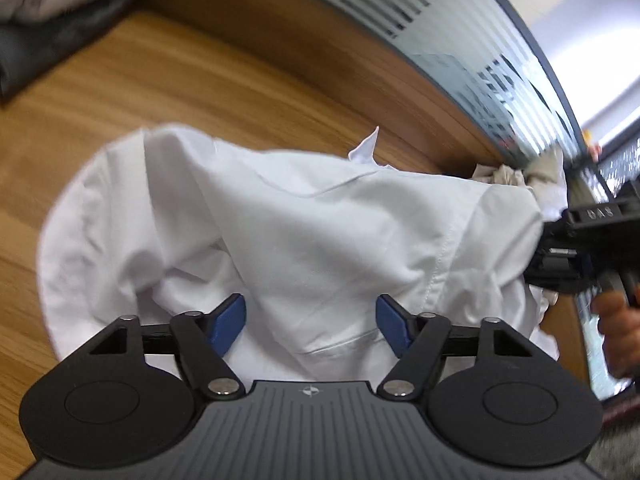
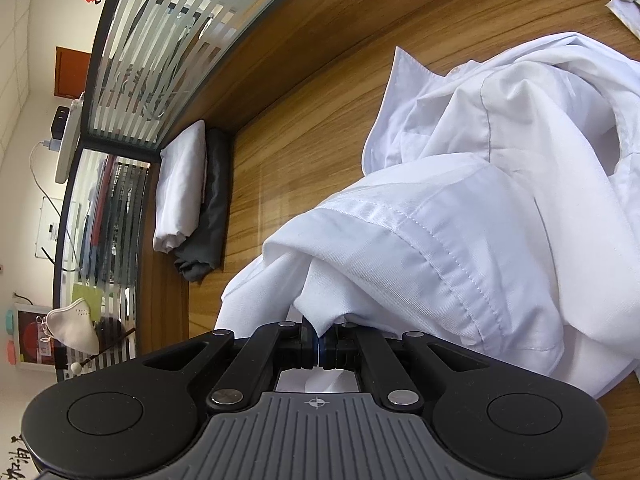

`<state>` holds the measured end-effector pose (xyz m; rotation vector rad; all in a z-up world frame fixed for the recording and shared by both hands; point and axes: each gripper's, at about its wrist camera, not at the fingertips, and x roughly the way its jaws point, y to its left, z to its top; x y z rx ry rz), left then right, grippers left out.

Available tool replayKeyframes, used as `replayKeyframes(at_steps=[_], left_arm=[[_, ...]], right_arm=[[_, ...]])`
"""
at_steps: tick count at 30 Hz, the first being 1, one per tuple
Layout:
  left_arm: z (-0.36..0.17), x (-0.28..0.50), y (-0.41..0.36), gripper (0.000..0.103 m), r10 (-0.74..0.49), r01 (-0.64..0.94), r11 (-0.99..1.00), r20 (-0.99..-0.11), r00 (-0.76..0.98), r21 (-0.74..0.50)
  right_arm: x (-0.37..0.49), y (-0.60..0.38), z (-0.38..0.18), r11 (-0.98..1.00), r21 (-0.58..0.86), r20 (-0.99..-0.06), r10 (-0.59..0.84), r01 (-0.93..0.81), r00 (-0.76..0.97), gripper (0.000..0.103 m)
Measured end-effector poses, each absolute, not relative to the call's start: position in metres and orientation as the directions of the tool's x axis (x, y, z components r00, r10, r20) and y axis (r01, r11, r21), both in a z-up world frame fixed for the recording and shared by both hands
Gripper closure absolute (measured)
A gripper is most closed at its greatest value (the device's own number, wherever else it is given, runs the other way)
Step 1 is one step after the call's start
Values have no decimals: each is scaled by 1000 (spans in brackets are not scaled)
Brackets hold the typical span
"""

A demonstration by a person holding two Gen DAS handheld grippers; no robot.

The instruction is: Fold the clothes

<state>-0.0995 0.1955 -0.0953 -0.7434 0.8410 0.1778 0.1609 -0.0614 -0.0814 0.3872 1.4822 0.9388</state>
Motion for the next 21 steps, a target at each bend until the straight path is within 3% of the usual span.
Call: replayKeyframes(at_steps=[1, 4, 5, 6, 9, 16, 21], left_arm=[[-100, -97, 195, 31, -153, -429, 721, -730, 667, -544], [-110, -92, 193, 48, -176, -444, 696, -734, 656, -564], [-113, -91, 192, 74, -178, -450, 692, -738, 651, -564], [-113, -89, 191, 90, -162, -461, 701, -750, 641, -545], [-105, -89, 185, 101, -71, -488, 736, -770, 634, -470], [-73, -82, 182, 102, 157, -589, 758, -799, 581, -279], [-43, -78, 191, 103, 322, -658, 734, -766, 557, -170]], right_arm=[[161, -62, -81, 608, 739, -665, 728, -291, -168, 100], [161, -63, -81, 606, 741, -663, 730, -289, -169, 100], [161, -64, -81, 605, 742, -661, 731, -287, -169, 100], [161, -65, -80, 604, 745, -659, 733, -284, -168, 100], [162, -68, -78, 596, 755, -648, 743, -275, -167, 100], [166, -89, -52, 545, 805, -584, 797, -236, -152, 100], [176, -121, -14, 476, 856, -503, 857, -200, -115, 101]])
